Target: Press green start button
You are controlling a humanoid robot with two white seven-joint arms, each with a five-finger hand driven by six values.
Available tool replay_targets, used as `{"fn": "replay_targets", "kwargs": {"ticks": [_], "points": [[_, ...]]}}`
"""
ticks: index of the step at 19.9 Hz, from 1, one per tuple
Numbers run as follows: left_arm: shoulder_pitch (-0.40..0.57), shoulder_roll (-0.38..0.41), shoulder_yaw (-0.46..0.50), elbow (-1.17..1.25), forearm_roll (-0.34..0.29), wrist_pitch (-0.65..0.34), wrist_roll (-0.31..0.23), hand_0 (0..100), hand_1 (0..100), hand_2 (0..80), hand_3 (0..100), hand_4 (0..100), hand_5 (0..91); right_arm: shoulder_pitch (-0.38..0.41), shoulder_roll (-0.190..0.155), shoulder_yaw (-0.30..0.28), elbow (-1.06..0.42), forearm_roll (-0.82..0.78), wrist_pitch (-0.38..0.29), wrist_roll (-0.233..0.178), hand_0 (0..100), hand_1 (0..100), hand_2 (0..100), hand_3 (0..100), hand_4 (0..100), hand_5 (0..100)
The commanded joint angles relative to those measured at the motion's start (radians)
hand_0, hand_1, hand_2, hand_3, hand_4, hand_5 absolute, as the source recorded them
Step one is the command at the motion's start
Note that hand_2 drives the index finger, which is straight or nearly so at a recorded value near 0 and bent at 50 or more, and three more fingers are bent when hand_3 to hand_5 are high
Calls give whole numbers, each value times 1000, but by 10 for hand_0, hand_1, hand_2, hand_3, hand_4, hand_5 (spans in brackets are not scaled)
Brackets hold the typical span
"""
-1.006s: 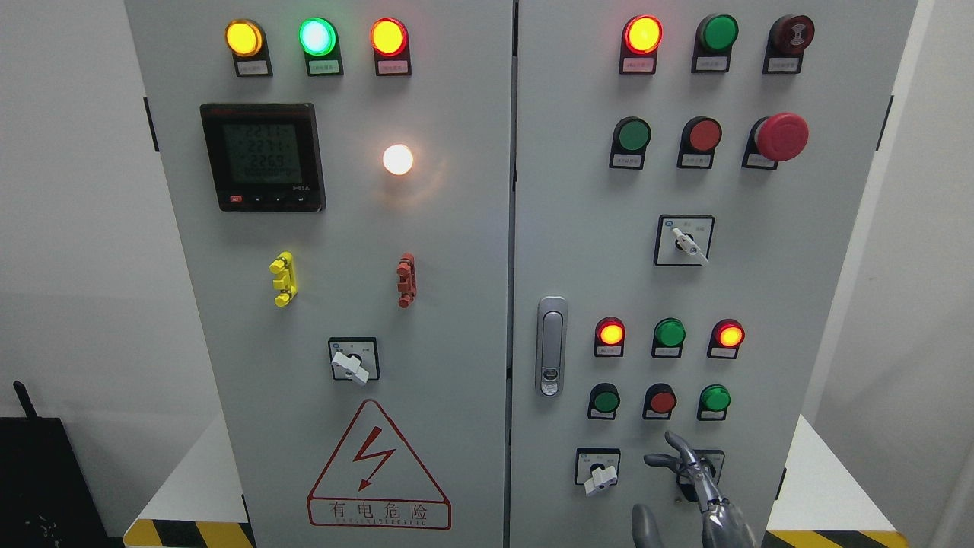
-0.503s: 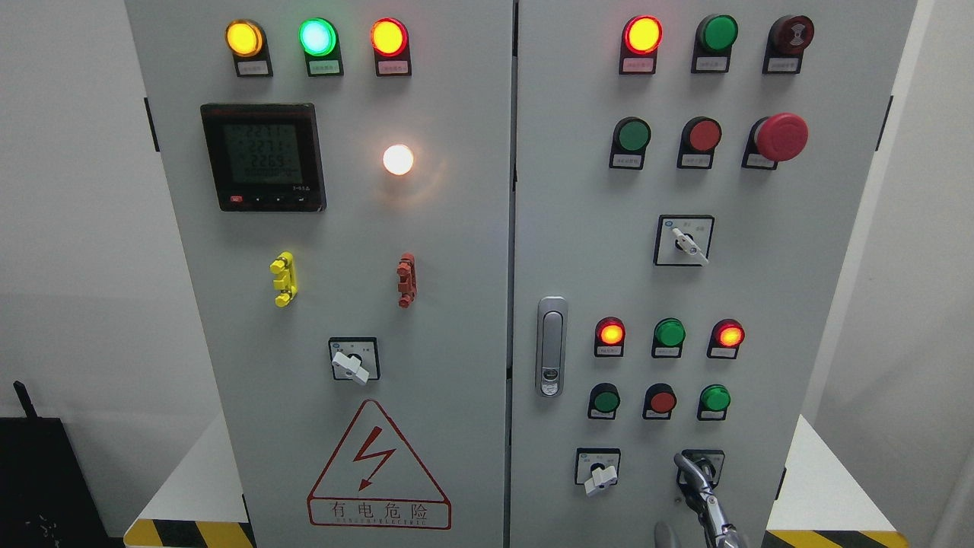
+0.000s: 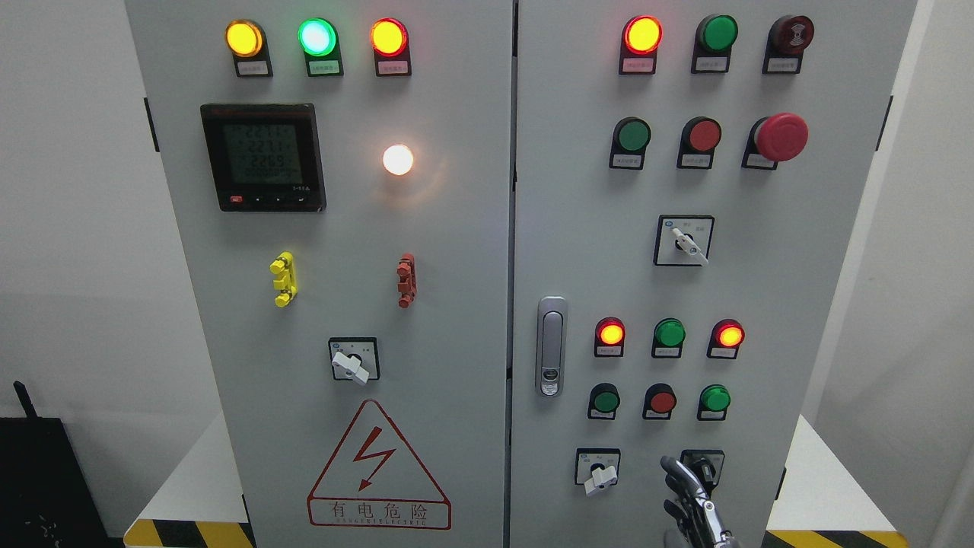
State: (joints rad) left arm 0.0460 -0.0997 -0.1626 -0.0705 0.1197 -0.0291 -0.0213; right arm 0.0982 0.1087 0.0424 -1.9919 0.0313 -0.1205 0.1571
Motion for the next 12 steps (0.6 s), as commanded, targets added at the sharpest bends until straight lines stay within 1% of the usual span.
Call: {"fn": "replay_targets", "kwargs": {"ticks": [1, 12], "points": [[0, 0, 0, 0, 0, 0, 0, 120, 556, 0, 0, 0, 0, 3, -4, 13, -44, -54, 2, 16, 485, 160, 0, 0, 0, 0], [0, 0, 0, 0, 0, 0, 0, 120, 556, 0, 0, 0, 0, 9, -4, 14, -42, -56, 2, 18, 423, 155, 0, 0, 0, 0]]}}
